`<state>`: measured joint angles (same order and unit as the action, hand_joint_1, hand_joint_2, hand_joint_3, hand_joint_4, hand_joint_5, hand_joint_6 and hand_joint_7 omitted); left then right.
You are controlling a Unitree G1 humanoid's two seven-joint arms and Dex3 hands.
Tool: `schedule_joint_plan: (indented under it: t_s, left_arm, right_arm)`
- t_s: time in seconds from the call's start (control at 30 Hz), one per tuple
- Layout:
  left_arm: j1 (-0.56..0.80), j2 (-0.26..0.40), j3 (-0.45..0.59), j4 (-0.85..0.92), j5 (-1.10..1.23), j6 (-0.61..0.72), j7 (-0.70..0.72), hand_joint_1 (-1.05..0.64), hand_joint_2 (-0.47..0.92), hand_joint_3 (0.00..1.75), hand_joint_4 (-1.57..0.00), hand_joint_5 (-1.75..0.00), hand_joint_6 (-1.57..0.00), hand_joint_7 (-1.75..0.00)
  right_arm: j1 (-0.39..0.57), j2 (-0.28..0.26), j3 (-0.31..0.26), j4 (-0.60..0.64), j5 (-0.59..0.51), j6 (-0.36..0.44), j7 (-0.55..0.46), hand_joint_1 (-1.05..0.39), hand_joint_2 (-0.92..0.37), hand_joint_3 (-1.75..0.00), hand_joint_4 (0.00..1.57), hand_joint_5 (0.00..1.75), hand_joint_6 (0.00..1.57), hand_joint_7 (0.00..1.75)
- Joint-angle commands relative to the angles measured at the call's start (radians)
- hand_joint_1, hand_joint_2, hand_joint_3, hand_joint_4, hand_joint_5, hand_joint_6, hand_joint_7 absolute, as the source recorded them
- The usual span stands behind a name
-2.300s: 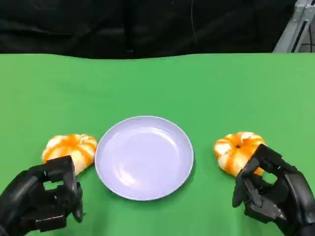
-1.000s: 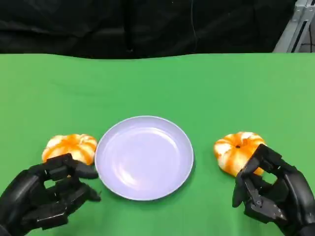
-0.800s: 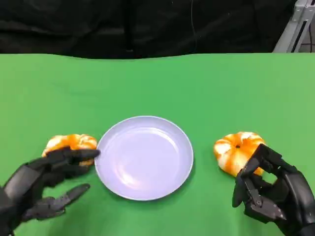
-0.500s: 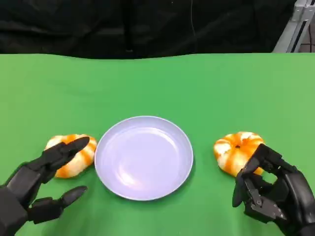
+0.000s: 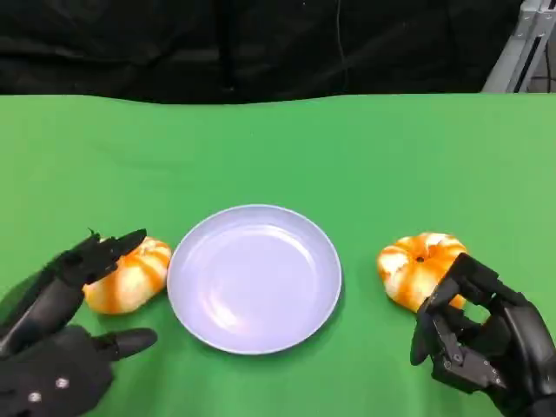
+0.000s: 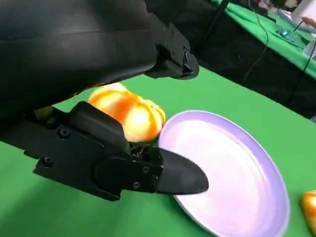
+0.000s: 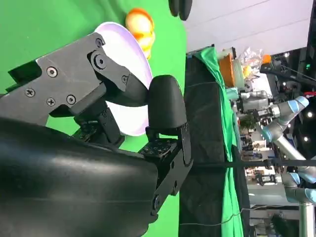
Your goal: Grasp the bread from the table and place it into the plate.
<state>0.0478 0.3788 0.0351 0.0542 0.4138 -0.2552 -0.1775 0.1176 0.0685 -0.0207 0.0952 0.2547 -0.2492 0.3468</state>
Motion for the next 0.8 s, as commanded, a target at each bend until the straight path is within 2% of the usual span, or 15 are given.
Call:
schedule_joint_plan:
  t_s: [0.03, 0.23, 0.47, 0.8]
  left_arm:
    - [-0.052, 0.059, -0.041, 0.04, 0.125, 0.011, 0.077, -0.99, 0.92, 0.21, -0.06, -0.03, -0.31, -0.02]
    - [-0.128, 0.09, -0.102, 0.116, 0.22, 0.042, 0.118, -0.96, 0.92, 0.11, -0.1, -0.03, -0.34, -0.01]
    - [-0.296, 0.106, -0.195, 0.388, 0.265, -0.003, 0.189, -0.91, 0.92, 0.08, -0.17, -0.05, -0.37, -0.02]
    - [-0.494, 0.076, -0.315, 0.775, 0.27, -0.068, 0.316, -0.81, 0.92, 0.14, -0.3, -0.06, -0.45, -0.02]
  right_arm:
    - [-0.01, -0.011, -0.004, 0.007, 0.003, -0.009, -0.001, -0.16, -0.6, -1.09, 0.82, 1.75, 0.6, 1.75]
    - [-0.008, -0.009, 0.001, -0.001, -0.008, -0.003, -0.011, -0.16, -0.6, -1.09, 0.82, 1.75, 0.59, 1.75]
    - [-0.007, -0.004, 0.002, -0.004, -0.003, 0.002, -0.012, -0.14, -0.61, -1.09, 0.82, 1.75, 0.59, 1.75]
    - [-0.008, -0.001, 0.002, -0.002, -0.006, 0.001, -0.014, -0.13, -0.61, -1.09, 0.82, 1.75, 0.6, 1.75]
